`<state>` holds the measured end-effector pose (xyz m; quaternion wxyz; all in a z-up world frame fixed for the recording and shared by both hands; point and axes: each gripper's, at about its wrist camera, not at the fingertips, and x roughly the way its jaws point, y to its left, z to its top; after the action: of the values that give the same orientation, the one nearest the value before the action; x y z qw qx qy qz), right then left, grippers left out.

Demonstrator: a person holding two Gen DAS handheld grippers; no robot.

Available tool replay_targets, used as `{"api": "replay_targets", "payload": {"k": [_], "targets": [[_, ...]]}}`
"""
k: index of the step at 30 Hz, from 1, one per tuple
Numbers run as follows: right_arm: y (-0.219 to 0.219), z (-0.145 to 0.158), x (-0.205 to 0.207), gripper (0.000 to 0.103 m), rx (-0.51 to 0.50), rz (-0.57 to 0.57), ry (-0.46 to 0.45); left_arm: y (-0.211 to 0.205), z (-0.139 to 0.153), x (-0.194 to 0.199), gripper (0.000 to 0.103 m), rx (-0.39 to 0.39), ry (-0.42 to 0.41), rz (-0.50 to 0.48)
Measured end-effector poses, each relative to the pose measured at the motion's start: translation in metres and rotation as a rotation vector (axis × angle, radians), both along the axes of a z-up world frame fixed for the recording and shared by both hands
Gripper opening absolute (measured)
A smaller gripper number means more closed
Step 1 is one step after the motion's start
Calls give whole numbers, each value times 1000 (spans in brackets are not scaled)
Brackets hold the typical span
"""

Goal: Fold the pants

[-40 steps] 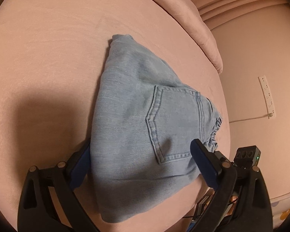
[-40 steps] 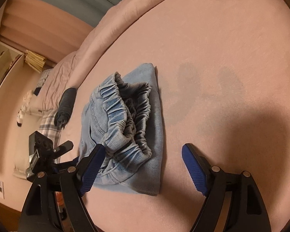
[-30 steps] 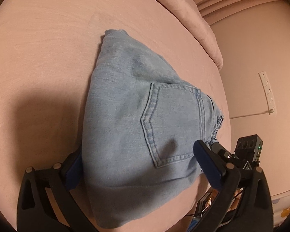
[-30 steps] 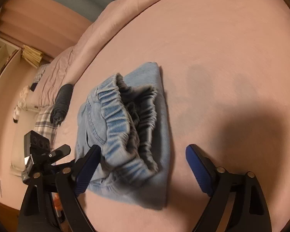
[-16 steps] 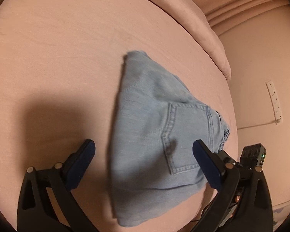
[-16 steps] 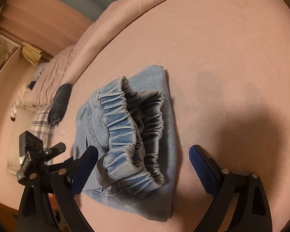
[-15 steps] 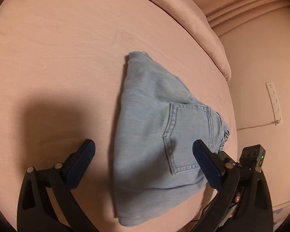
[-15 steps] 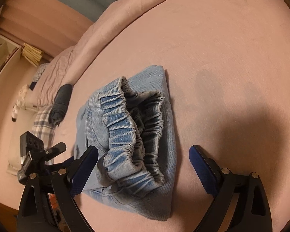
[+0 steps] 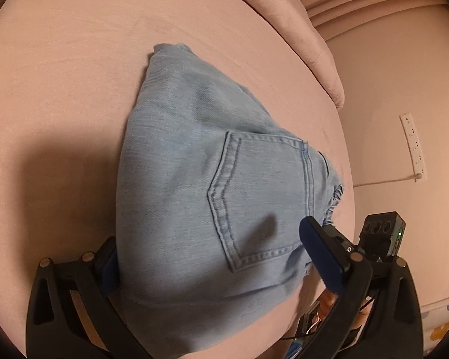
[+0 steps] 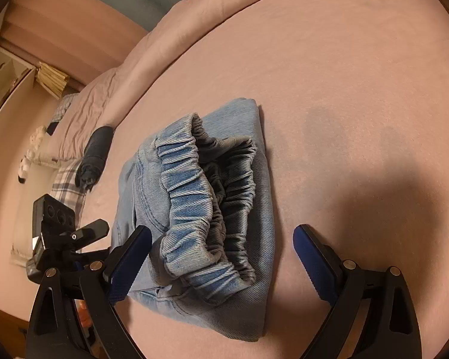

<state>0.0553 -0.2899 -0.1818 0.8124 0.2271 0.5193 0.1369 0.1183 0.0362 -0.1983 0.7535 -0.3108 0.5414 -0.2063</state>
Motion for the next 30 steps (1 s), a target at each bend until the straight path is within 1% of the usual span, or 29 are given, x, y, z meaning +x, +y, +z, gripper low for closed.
{"api": "replay_targets", "payload": {"k": [3,5,12,14,16,17,18,19,20,21,22,23,24,26,28,30], "targets": [[1,-1,2,98,4,1,-5,5,-2,1,102,-44,14,25],[3,-1,5,99,0,6,-8,7,-4,3,101,-57,15,26],[12,-1,11,100,-30,18,-32,-5,-1,7,101,-14,-25,3],[13,-1,11,100,-34,19,-46,-5,0,6,97,1,-30,4],[16,0,8,96,-47,19,-67,-3,1,1,92,35,-34,0],[17,0,7,87,-50,23,-74,-3,1,1,89,54,-37,-9],[20,1,5,82,-38,37,-82,-7,2,0,87,68,-39,-13],[21,2,3,81,-50,39,-91,-6,2,0,82,77,-39,-15],[22,2,2,78,-60,42,-96,-5,2,-2,77,84,-38,-15],[22,2,1,74,-57,43,-102,-2,1,-3,75,88,-33,-6],[21,2,1,73,-51,41,-105,0,0,-3,71,85,-30,1],[20,3,0,70,-50,38,-109,1,0,-3,67,81,-27,8],[21,4,-1,67,-60,38,-114,3,0,-4,65,84,-27,15],[27,7,-4,63,-89,37,-135,0,1,1,59,102,-32,22],[31,10,-7,61,-120,34,-150,-2,3,-1,55,121,-43,28],[34,12,-9,58,-139,25,-163,-3,7,-2,47,137,-62,33]]}}
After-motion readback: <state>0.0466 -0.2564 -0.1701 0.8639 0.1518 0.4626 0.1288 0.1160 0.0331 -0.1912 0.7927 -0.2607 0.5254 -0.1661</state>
